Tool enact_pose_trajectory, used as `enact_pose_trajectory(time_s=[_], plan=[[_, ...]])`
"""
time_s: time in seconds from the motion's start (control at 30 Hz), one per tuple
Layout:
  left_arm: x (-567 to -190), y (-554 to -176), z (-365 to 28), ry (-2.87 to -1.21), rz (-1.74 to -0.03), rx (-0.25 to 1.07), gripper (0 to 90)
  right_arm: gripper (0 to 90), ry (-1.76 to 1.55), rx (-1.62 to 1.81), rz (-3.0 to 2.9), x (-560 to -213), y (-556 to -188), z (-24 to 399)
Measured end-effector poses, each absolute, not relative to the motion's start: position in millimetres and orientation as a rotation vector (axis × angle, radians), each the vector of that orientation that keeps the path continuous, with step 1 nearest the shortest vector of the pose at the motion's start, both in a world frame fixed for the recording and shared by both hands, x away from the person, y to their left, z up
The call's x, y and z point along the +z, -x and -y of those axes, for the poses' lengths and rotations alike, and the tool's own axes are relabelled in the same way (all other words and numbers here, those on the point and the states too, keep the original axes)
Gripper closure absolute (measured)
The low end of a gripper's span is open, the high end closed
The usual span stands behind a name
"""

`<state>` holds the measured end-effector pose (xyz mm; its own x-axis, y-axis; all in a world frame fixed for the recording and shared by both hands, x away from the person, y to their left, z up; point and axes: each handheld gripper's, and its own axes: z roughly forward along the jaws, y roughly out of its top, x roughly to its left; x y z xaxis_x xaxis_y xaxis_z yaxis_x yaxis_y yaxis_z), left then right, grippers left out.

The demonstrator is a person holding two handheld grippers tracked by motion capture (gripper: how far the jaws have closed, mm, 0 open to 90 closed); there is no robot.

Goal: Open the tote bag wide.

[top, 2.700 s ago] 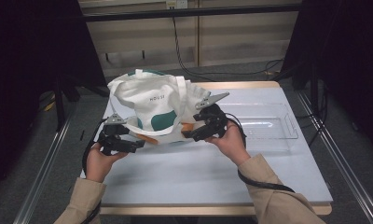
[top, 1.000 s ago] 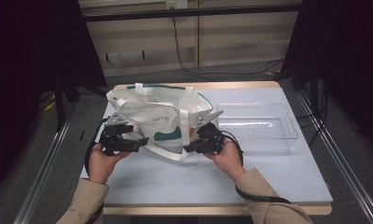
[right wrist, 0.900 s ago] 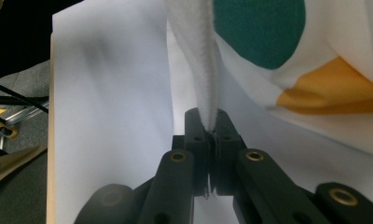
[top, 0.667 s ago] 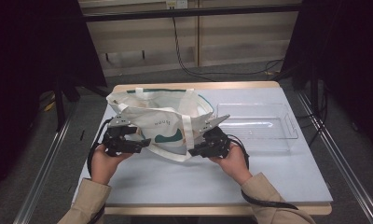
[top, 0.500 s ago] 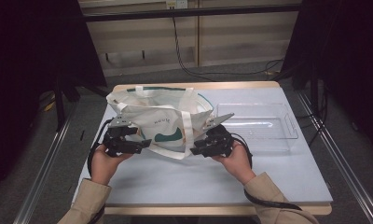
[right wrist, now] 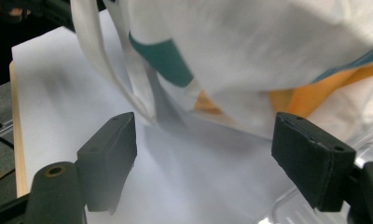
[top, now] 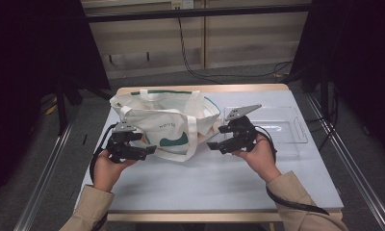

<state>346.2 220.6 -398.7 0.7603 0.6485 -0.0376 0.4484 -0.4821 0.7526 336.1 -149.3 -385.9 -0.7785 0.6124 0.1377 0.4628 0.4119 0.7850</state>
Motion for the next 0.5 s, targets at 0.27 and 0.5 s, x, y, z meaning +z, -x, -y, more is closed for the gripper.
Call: enact_pose_trajectory(time_s=[0.27, 0.5], plan=[[-399, -345, -219, -2.172, -0.808, 0.309, 23.4, 13.2, -0.908, 1.300, -2.462, -365, -345, 147], [-398, -345, -221, -2.169, -0.803, 0.314, 23.4, 5.8, -0.798, 1.267, -2.456, -353, -352, 134]])
